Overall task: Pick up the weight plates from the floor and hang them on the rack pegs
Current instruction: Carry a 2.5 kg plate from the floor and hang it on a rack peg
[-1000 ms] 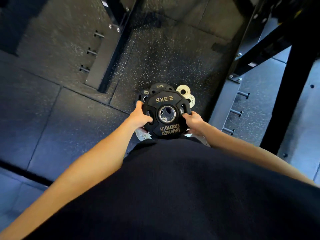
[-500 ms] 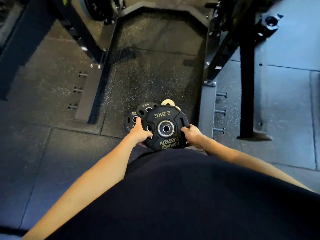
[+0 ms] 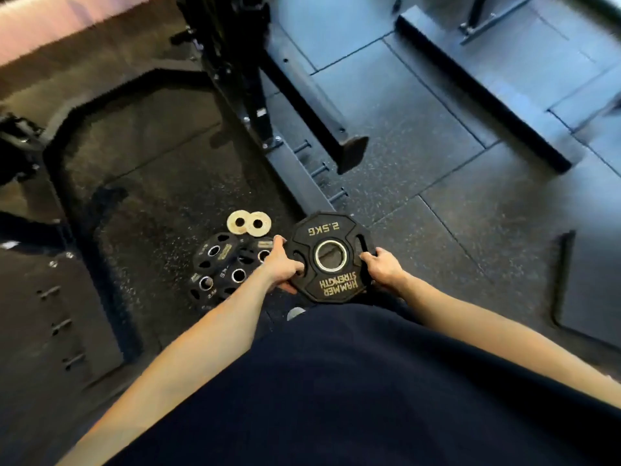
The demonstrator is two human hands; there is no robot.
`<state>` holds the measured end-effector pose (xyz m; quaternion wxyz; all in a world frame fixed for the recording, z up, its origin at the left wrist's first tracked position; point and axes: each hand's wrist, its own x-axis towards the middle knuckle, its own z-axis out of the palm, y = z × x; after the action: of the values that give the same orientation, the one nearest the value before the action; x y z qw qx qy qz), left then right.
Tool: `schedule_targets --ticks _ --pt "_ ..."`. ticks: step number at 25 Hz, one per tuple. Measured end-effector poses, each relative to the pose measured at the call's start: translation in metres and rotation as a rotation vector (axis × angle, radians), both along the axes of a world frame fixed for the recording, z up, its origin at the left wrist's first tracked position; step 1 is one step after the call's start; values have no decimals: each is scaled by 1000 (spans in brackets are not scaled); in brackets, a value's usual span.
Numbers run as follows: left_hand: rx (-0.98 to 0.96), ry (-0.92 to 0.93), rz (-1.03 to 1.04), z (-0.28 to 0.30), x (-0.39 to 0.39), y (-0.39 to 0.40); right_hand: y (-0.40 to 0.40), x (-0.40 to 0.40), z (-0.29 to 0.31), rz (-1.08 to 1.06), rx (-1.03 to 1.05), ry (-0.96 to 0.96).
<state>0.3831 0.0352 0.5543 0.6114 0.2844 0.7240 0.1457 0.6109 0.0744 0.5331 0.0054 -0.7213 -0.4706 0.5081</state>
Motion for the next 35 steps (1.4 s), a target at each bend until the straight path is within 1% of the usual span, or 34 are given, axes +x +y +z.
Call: schedule_targets --ticks 3,7,10,14,17,20,23,26,28,31,35 --pt "18 -1 -152 -2 55 30 -7 57 -1 -175 10 9" --pt "-3 -14 -284 -9 139 80 4 137 3 -392 -6 116" --pt "-16 20 -358 -14 214 123 31 210 6 -402 -9 104" --pt "6 34 -362 -16 299 170 82 296 17 -389 15 81" --pt "30 22 -337 -10 339 212 129 337 23 -353 29 62" --pt "50 53 -309 -9 356 259 180 356 23 -303 45 68" --pt "80 126 -281 -19 364 314 244 364 17 -224 46 45" --pt "83 120 -215 -32 365 381 324 368 4 -134 54 4" --pt "87 115 -217 -40 365 434 381 370 -4 -82 59 -29" --pt "112 85 -200 -32 362 521 469 366 -2 -68 62 -34" --pt "151 113 -179 -12 354 624 576 359 8 -39 93 -47"
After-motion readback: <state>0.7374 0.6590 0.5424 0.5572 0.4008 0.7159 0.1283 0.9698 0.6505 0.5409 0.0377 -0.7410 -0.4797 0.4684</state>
